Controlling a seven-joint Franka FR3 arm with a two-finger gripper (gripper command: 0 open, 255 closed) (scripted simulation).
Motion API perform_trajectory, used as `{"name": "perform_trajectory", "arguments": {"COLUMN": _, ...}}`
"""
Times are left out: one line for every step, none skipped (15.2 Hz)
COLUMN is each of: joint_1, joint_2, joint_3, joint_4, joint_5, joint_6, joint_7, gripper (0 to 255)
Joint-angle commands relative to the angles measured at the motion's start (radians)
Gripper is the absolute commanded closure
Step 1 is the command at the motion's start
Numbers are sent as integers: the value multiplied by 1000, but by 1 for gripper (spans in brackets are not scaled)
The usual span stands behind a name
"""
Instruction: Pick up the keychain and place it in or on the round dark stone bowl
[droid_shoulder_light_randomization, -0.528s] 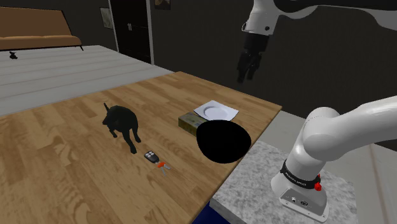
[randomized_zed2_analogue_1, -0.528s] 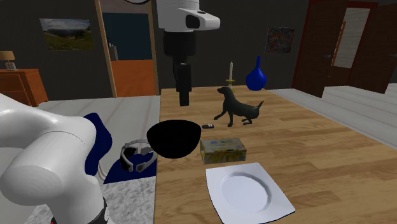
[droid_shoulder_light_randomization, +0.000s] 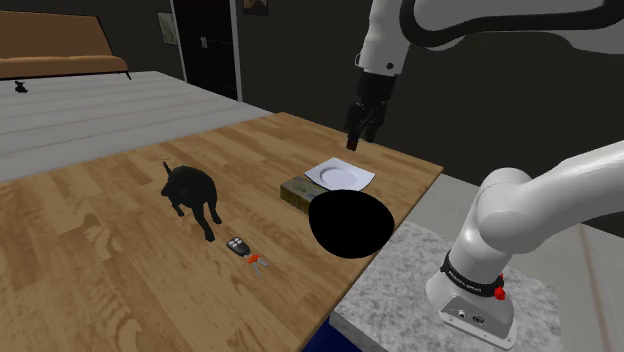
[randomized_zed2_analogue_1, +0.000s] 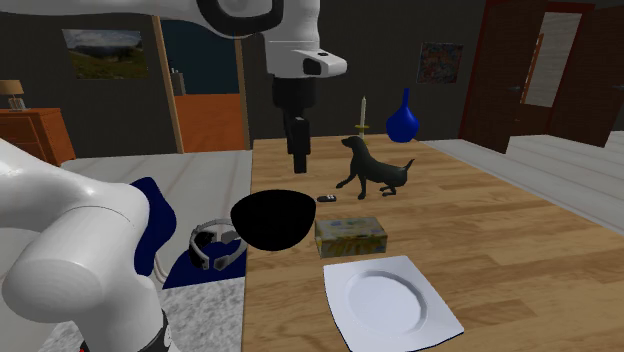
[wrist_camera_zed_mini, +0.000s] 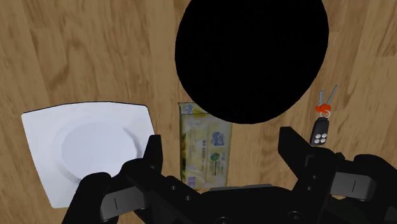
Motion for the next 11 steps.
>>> {"name": "perform_trajectory", "arguments": {"joint_1": 13, "joint_2": 36, "joint_3": 46, "joint_4": -9, "joint_5": 20, "joint_6": 54, "joint_7": 40, "gripper": 0}}
{"name": "perform_trajectory", "arguments": {"joint_1": 18, "joint_2": 58, "joint_3": 68, "joint_4": -10, "joint_5": 28, "joint_6": 80, "joint_7": 58, "gripper": 0}}
{"name": "perform_trajectory", "arguments": {"joint_1": 22, "joint_2": 80, "joint_3": 89, "joint_4": -10, "joint_5": 35, "joint_6": 105, "joint_7": 76, "gripper": 0}}
{"name": "perform_trajectory", "arguments": {"joint_1": 26, "joint_2": 104, "joint_3": 111, "joint_4": -9, "joint_5": 41, "joint_6": 131, "joint_7": 94, "gripper": 0}}
{"name": "perform_trajectory", "arguments": {"joint_1": 30, "joint_2": 129, "joint_3": 132, "joint_4": -6, "joint_5": 46, "joint_6": 157, "joint_7": 113, "gripper": 0}}
{"name": "perform_trajectory", "arguments": {"joint_1": 32, "joint_2": 156, "joint_3": 154, "joint_4": -1, "joint_5": 49, "joint_6": 182, "joint_7": 131, "gripper": 0}}
{"name": "perform_trajectory", "arguments": {"joint_1": 35, "joint_2": 184, "joint_3": 176, "joint_4": 4, "joint_5": 51, "joint_6": 208, "joint_7": 150, "gripper": 0}}
{"name": "perform_trajectory", "arguments": {"joint_1": 36, "joint_2": 213, "joint_3": 197, "joint_4": 11, "joint_5": 52, "joint_6": 233, "joint_7": 170, "gripper": 0}}
{"name": "perform_trajectory", "arguments": {"joint_1": 37, "joint_2": 243, "joint_3": 219, "joint_4": 19, "joint_5": 51, "joint_6": 257, "joint_7": 190, "gripper": 0}}
{"name": "perform_trajectory", "arguments": {"joint_1": 38, "joint_2": 274, "joint_3": 240, "joint_4": 29, "joint_5": 48, "joint_6": 282, "joint_7": 211, "gripper": 0}}
{"name": "perform_trajectory", "arguments": {"joint_1": 37, "joint_2": 306, "joint_3": 262, "joint_4": 40, "joint_5": 44, "joint_6": 305, "joint_7": 233, "gripper": 0}}
